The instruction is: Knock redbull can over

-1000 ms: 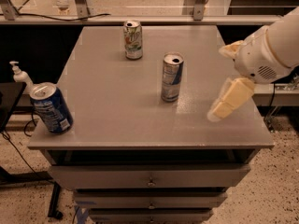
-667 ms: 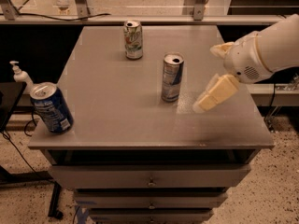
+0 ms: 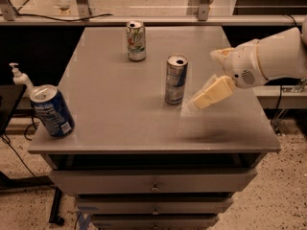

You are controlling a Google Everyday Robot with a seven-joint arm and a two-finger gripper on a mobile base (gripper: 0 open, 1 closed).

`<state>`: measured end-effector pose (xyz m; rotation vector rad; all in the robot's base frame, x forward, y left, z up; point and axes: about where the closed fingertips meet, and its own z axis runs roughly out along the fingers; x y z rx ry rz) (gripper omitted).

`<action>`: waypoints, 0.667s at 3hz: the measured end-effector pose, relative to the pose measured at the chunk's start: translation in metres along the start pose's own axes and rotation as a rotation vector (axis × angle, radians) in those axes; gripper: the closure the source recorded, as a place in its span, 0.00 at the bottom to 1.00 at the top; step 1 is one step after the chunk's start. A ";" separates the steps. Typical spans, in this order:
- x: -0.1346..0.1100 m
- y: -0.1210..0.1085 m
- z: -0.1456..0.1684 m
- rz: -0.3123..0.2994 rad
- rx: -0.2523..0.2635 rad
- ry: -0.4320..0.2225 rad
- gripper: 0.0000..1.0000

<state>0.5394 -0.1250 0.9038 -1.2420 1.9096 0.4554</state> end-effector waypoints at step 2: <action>-0.011 -0.007 0.016 -0.007 0.002 -0.113 0.00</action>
Offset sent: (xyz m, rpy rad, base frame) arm 0.0409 0.0297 -0.0041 0.2511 -0.1477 0.0419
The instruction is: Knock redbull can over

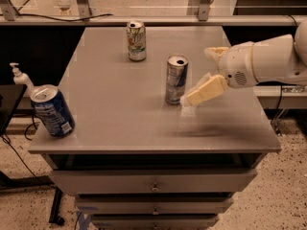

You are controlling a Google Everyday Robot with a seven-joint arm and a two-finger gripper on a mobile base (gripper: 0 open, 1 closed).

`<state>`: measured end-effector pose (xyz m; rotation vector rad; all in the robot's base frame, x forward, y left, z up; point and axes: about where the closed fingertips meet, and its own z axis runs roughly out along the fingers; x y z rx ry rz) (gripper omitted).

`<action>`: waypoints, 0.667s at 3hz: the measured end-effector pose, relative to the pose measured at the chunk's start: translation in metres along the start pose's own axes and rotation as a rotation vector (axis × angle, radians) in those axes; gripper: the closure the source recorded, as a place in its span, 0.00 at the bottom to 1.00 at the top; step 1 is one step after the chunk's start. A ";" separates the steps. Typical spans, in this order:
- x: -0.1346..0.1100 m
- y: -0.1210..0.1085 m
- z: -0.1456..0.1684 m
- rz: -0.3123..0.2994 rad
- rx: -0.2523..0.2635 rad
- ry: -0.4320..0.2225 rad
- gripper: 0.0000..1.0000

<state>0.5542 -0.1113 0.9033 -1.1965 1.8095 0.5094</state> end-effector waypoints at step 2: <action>-0.009 -0.021 0.038 0.048 0.025 -0.193 0.00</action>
Offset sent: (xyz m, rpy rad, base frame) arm 0.0595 0.0237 -0.0178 0.2984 -0.0828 -0.0738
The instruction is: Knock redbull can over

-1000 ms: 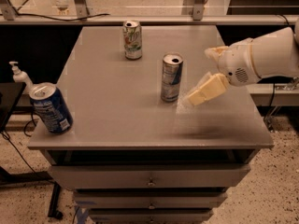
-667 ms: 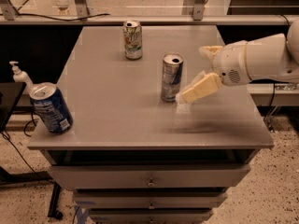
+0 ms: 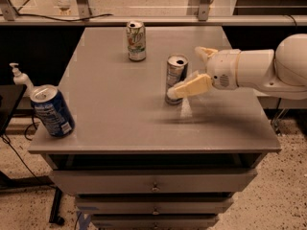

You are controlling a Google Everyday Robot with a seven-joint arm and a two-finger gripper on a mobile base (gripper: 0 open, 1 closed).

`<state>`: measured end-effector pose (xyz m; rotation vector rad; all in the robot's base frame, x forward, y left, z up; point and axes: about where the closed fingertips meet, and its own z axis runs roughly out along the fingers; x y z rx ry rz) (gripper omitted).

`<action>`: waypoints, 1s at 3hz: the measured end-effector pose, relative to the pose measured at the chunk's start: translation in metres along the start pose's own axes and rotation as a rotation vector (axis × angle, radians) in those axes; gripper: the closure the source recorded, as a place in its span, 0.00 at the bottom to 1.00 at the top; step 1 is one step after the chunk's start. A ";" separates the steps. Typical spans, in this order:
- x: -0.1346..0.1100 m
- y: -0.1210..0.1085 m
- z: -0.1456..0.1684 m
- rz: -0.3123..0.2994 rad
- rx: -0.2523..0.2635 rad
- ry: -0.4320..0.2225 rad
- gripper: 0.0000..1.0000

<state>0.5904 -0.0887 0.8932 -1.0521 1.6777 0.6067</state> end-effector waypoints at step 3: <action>-0.017 -0.059 0.022 0.080 0.102 -0.095 0.00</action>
Offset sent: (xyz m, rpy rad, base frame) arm 0.0638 -0.0110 0.0120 0.1532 -0.0157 -0.1511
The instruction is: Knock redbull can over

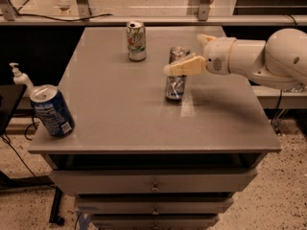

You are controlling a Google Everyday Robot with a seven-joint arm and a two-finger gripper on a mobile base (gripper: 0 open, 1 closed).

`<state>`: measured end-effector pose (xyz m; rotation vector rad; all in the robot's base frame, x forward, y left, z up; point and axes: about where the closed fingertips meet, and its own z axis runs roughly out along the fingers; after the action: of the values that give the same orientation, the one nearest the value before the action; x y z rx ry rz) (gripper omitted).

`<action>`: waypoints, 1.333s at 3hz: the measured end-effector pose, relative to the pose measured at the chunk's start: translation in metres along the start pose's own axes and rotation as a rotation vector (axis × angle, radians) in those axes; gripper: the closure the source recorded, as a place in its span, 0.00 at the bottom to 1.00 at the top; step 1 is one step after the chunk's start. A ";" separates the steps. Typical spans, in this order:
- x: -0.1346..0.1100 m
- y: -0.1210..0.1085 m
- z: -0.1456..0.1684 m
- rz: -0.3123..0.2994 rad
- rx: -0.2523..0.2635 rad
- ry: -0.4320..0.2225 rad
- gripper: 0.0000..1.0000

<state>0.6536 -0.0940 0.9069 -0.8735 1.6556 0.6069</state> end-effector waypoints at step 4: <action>0.021 -0.025 -0.005 0.043 0.041 -0.010 0.00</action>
Offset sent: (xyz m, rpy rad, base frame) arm 0.0480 -0.0101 0.0090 0.0167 -0.0150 -0.0422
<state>0.6684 -0.1169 0.8895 -0.8067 1.6758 0.6038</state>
